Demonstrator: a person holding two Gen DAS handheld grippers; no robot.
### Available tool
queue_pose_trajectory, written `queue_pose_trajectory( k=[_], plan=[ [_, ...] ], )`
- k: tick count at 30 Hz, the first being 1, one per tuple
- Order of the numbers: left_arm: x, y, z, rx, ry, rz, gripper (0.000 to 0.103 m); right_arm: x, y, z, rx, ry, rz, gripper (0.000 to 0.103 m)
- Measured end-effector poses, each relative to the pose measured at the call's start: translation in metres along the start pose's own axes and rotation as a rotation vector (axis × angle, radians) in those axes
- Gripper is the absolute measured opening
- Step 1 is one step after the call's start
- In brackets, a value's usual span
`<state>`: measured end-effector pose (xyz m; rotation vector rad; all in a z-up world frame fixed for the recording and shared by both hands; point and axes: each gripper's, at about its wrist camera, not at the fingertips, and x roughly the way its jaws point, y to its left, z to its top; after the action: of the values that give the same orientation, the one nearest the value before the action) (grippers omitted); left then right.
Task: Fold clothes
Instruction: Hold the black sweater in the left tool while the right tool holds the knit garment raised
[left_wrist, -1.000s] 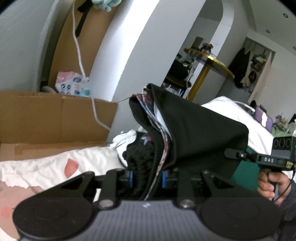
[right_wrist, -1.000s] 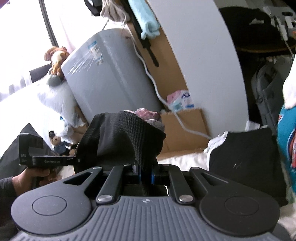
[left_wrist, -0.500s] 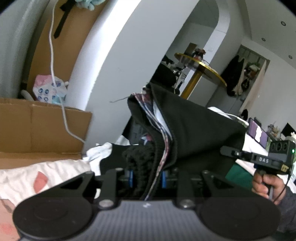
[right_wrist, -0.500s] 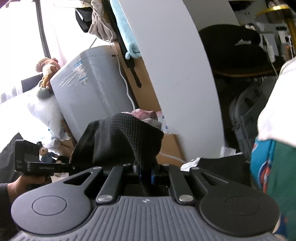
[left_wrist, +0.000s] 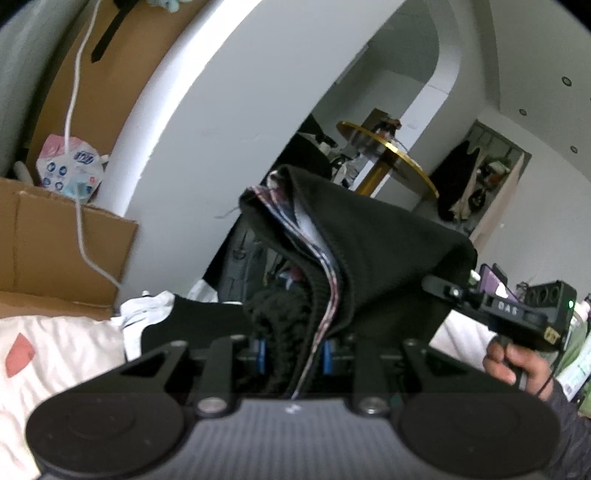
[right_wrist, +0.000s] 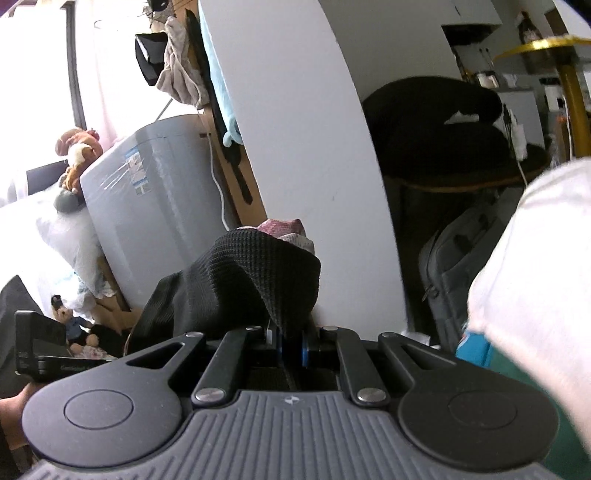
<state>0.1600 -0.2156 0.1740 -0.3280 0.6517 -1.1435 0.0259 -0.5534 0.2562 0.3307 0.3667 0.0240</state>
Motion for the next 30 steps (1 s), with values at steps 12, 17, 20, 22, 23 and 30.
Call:
queue_pose_trajectory(
  k=[12, 17, 20, 22, 23, 30],
  plan=[
    [0.027, -0.016, -0.02, -0.074, -0.053, -0.011, 0.028, -0.011, -0.024, 0.009, -0.015, -0.018, -0.04, 0.01],
    [0.04, -0.016, -0.031, -0.08, -0.105, 0.017, 0.028, -0.002, -0.037, 0.006, -0.029, -0.018, -0.056, 0.01],
    [0.048, -0.014, -0.039, -0.096, -0.116, 0.03, 0.028, 0.003, -0.041, 0.003, -0.027, -0.018, -0.067, 0.01],
    [0.052, -0.013, -0.042, -0.101, -0.111, 0.038, 0.028, 0.006, -0.044, 0.0, -0.022, -0.014, -0.072, 0.01],
    [0.054, -0.012, -0.045, -0.106, -0.105, 0.042, 0.028, 0.008, -0.046, -0.003, -0.019, -0.009, -0.075, 0.01],
    [0.057, -0.006, -0.055, -0.128, -0.086, 0.062, 0.028, 0.013, -0.053, -0.013, -0.01, 0.02, -0.077, 0.01]
  ],
)
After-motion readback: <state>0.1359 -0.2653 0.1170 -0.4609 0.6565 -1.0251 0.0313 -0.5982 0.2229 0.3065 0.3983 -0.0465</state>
